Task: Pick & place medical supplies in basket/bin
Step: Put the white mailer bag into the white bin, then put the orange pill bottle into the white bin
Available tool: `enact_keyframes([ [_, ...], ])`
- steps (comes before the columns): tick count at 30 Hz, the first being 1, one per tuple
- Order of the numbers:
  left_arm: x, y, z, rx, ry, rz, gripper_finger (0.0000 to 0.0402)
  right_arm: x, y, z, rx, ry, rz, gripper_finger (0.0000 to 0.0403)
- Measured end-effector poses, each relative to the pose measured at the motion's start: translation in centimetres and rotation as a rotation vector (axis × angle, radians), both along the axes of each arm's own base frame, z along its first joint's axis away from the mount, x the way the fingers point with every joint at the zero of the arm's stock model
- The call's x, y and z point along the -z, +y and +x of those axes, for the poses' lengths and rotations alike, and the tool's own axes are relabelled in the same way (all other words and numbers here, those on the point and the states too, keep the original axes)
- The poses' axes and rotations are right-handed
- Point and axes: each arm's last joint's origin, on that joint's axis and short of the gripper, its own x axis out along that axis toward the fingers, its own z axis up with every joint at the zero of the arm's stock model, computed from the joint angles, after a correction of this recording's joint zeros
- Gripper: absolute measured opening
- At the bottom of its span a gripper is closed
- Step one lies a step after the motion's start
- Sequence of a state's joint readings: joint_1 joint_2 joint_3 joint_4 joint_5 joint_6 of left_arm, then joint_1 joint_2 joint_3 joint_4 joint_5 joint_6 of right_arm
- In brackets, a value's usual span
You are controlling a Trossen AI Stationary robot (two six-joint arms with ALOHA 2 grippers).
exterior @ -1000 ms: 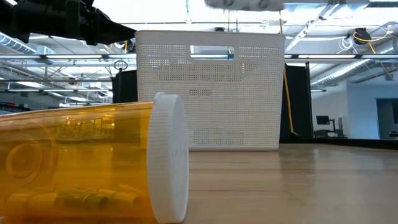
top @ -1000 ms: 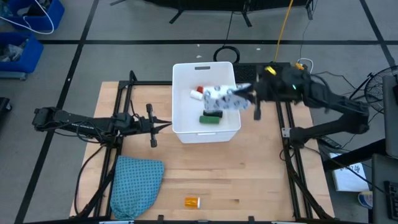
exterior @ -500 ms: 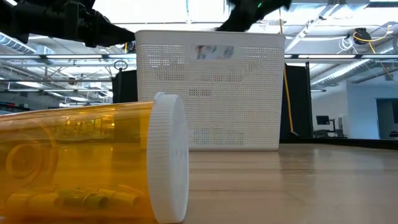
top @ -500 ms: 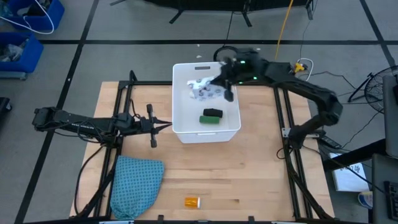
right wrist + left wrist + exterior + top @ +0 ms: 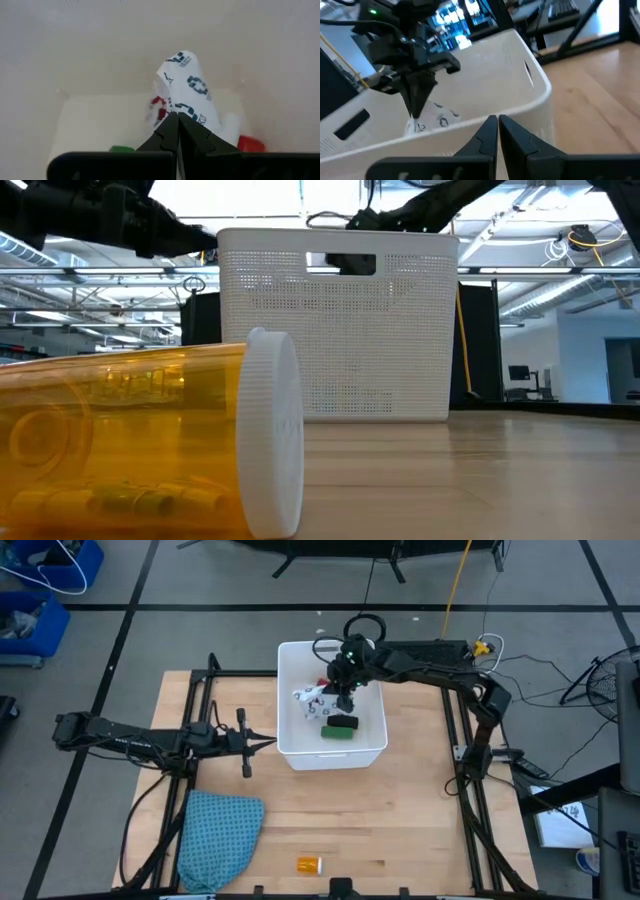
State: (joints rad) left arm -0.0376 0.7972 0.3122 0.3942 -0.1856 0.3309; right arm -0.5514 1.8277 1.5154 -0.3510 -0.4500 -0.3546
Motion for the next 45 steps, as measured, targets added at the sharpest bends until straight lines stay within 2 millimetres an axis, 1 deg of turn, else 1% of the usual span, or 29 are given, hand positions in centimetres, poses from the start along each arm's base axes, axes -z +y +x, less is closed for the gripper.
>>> enact_keyframes([
  [3,0.4,0.0,0.0,0.000,0.037,0.002,0.0024,0.6,-0.1,0.2,0.000,0.014,0.007,0.0000],
  [6,0.5,0.0,0.0,0.000,0.046,0.002,0.0024,0.7,-0.2,0.3,-0.001,0.013,0.007,0.0000],
  [9,0.5,0.0,0.0,0.000,0.043,0.002,0.0024,0.7,0.0,0.2,-0.038,0.010,-0.003,0.0020],
  [11,0.4,0.0,0.0,0.000,0.036,0.001,0.0024,0.4,0.0,0.1,-0.043,0.004,-0.004,0.0051],
  [13,0.4,0.0,0.0,0.000,0.036,0.000,0.0024,0.1,0.1,0.0,-0.029,0.000,0.008,0.0093],
  [15,0.4,0.0,0.0,0.000,0.032,-0.002,0.0024,0.1,0.1,-0.1,0.026,0.022,0.012,0.0139],
  [18,0.3,0.0,0.0,-0.001,0.024,-0.016,0.0024,-1.2,0.1,-0.8,0.128,0.038,-0.047,0.0198],
  [20,0.3,0.0,0.0,-0.002,0.025,-0.019,0.0024,-3.0,0.5,-1.6,0.153,0.002,-0.083,0.0224],
  [22,0.3,0.0,0.0,-0.002,0.023,-0.025,0.0024,-5.3,1.3,-2.7,0.133,-0.052,-0.095,0.0233],
  [24,0.3,0.0,0.0,-0.001,0.024,-0.025,0.0024,-7.8,2.6,-4.1,0.087,-0.121,-0.092,0.0225],
  [26,0.3,0.0,0.0,-0.002,0.024,-0.025,0.0024,-10.4,4.4,-5.4,0.029,-0.202,-0.097,0.0198],
  [28,0.3,0.0,0.0,0.000,0.027,-0.008,0.0024,-12.1,6.6,-6.7,-0.031,-0.260,-0.141,0.0156],
  [31,0.3,0.0,0.0,0.004,0.032,0.027,0.0024,-13.5,9.4,-9.0,-0.130,-0.315,-0.212,0.0072],
  [32,0.3,0.0,0.0,0.004,0.032,0.028,0.0024,-13.6,10.2,-9.9,-0.174,-0.327,-0.211,0.0041],
  [33,0.3,0.0,0.0,0.004,0.032,0.028,0.0024,-13.7,10.8,-10.9,-0.218,-0.338,-0.197,0.0021],
  [34,0.3,0.0,0.0,0.003,0.032,0.028,0.0024,-13.9,11.4,-11.9,-0.249,-0.353,-0.178,0.0013],
  [37,0.3,0.0,0.0,0.000,0.033,0.031,0.0024,-13.6,13.0,-14.7,-0.247,-0.378,-0.113,0.0009],
  [41,0.3,0.1,0.0,-0.034,0.034,0.038,0.0024,-11.2,14.9,-18.1,-0.214,-0.363,-0.114,0.0002],
  [45,0.3,0.3,-0.1,-0.085,0.034,0.043,0.0024,-9.8,16.1,-22.2,-0.140,-0.417,-0.166,0.0001],
])
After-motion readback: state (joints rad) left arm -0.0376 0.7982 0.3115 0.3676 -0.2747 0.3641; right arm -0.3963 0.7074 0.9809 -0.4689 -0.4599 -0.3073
